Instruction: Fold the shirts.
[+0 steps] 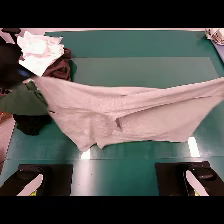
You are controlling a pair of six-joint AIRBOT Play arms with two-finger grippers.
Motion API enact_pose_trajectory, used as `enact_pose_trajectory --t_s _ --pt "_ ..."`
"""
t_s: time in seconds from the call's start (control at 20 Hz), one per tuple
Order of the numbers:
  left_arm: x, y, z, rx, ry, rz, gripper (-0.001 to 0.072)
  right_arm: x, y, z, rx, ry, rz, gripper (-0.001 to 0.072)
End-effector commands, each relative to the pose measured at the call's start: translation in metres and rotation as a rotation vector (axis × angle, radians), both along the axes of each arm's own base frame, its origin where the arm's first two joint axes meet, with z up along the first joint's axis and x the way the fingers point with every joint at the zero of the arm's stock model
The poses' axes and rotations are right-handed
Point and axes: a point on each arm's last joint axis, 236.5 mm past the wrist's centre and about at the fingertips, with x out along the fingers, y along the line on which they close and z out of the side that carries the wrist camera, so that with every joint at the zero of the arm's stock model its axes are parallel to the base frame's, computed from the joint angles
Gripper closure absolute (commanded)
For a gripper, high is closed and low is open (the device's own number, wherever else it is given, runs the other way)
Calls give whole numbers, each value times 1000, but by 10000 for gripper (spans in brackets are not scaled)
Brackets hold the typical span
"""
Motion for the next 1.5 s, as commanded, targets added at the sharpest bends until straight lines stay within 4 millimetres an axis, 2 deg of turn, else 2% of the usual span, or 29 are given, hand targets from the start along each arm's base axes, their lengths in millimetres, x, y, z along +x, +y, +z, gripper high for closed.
enact_pose_trajectory --t_s 0.0,0.05,0.15,0.25,0.35,0.45,0.55,0.7,0.85,0.9,0.95,1.0,1.05,1.1,1.2,1.3,1.4,1.45 --pt "52 9 -128 -13 56 113 682 65 3 -94 78 -8 -55 702" --pt "69 12 -155 -28 39 159 683 89 5 -115 84 -15 -48 702" --pt "102 16 -192 -63 18 232 683 133 10 -159 84 4 -27 702" --pt "138 22 -218 -74 -10 292 683 167 11 -213 84 107 -25 701" --pt "168 24 -235 -126 -29 361 682 195 11 -258 80 210 -30 699" --pt "189 24 -248 -167 -31 410 682 222 12 -278 79 250 -33 699" --pt "205 26 -251 -169 -47 423 682 247 12 -275 77 226 -28 699" --pt "227 32 -233 -179 -135 451 681 276 11 -263 78 185 -30 697" --pt "243 36 -215 -189 -197 464 680 293 10 -252 56 164 -11 689" --pt "246 34 -212 -191 -199 458 645 295 10 -248 35 166 7 685" --pt "249 33 -207 -196 -206 455 318 297 9 -244 13 169 26 594" --pt "252 31 -200 -200 -214 448 44 298 7 -237 -9 170 42 412" --pt "255 30 -191 -201 -228 440 8 296 2 -231 -26 183 46 307" --pt "258 28 -181 -188 -242 413 9 293 -3 -225 -41 205 50 254" --pt "259 18 -163 -133 -254 322 9 280 -18 -212 -79 279 59 246" --pt "250 5 -154 -23 -230 165 9 259 -28 -202 -104 340 85 226" --pt "230 0 -165 74 -141 49 10 241 -27 -196 -11 335 101 225" --pt "212 0 -181 116 -50 -3 10 226 -22 -197 46 340 116 225"
